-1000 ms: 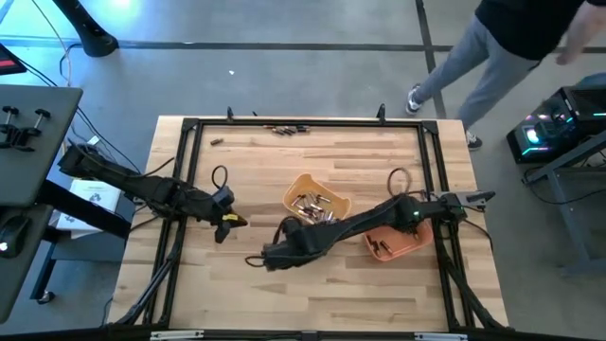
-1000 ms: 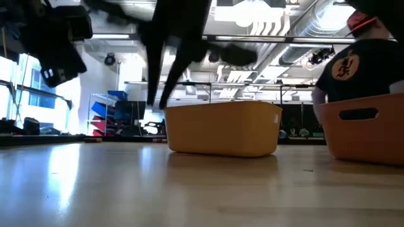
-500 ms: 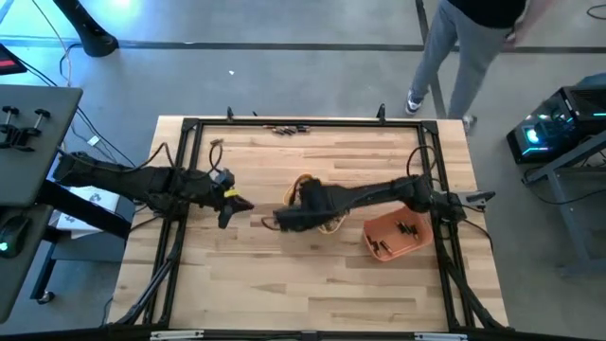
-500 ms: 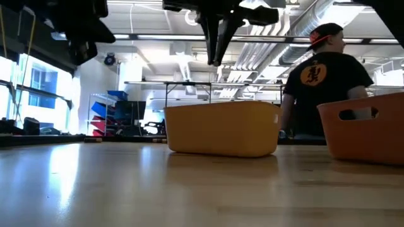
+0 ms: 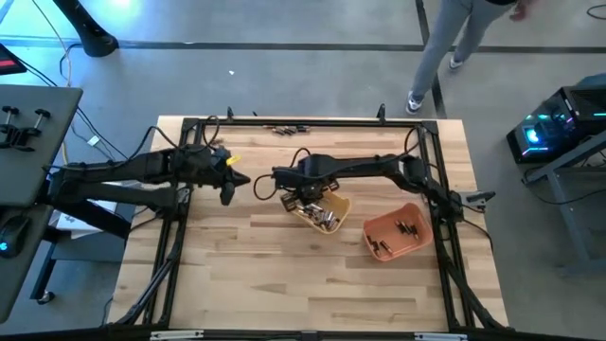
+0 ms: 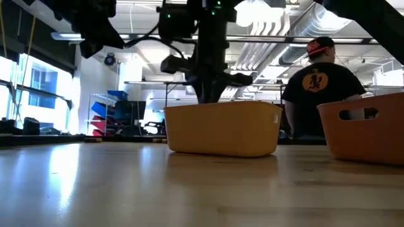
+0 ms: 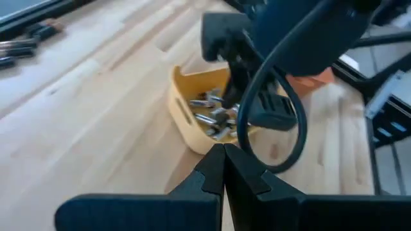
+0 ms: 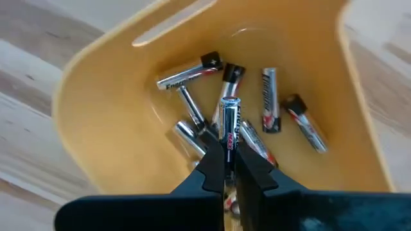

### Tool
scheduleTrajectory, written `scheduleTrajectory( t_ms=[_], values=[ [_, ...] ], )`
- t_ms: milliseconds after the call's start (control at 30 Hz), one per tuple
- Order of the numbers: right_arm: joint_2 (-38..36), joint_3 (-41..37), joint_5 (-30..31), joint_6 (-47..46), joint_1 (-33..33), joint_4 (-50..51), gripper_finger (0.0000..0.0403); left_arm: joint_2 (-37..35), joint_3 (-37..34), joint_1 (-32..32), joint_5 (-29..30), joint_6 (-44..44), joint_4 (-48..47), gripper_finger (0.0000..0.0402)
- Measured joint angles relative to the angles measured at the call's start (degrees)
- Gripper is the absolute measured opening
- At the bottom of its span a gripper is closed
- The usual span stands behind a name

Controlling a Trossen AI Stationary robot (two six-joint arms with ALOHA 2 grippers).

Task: Sort batteries
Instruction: Put the silver battery into the yellow bin, then put the black battery into the orange bin

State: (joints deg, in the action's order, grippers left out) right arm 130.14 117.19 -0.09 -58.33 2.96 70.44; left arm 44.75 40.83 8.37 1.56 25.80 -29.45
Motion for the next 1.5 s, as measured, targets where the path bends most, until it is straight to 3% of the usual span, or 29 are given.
scheduleTrajectory(
  t_ms=[100, 300, 467, 600, 733, 1033, 1233, 1400, 1500],
  values=[
    [-1.8, -4.6, -3.2, 4.9, 1.0, -3.3, 0.0, 0.0, 0.1, 2.9, 0.0, 0.0, -0.4, 0.0],
    [-11.1, -18.3, -3.0, 12.4, 2.5, -10.6, 0.0, 2.3, 0.1, 9.8, -0.1, 0.6, 1.7, 0.0],
    [-21.2, -37.1, -10.9, 14.2, 4.7, -31.4, 0.0, 9.9, 0.1, 15.9, -0.3, 5.6, 12.9, 0.0],
    [-25.5, -42.4, -13.4, 16.1, 3.8, -37.8, 0.0015, 17.4, 0.5, 19.6, -1.5, 13.3, 24.3, 0.0],
    [-25.6, -42.2, -12.7, 25.4, 3.0, -34.5, 0.0061, 24.2, 5.3, 22.0, -3.1, 15.9, 27.0, 0.0],
    [-25.7, -37.1, -10.8, 41.0, 5.8, -30.0, 0.0195, 32.2, 19.6, 24.9, -2.1, 8.6, 16.0, 0.0],
    [-25.7, -30.1, -10.8, 45.9, 14.7, -29.9, 0.0207, 36.4, 24.9, 29.6, 2.3, 1.7, 5.6, 0.0],
    [-25.7, -21.3, -12.4, 45.7, 23.3, -29.3, 0.0208, 45.6, 28.0, 35.0, 2.3, -4.2, -5.2, 0.0],
    [-25.7, -16.1, -12.4, 43.5, 27.1, -26.9, 0.0208, 51.5, 29.0, 38.4, 8.1, -6.9, -10.6, 0.0]
  ],
)
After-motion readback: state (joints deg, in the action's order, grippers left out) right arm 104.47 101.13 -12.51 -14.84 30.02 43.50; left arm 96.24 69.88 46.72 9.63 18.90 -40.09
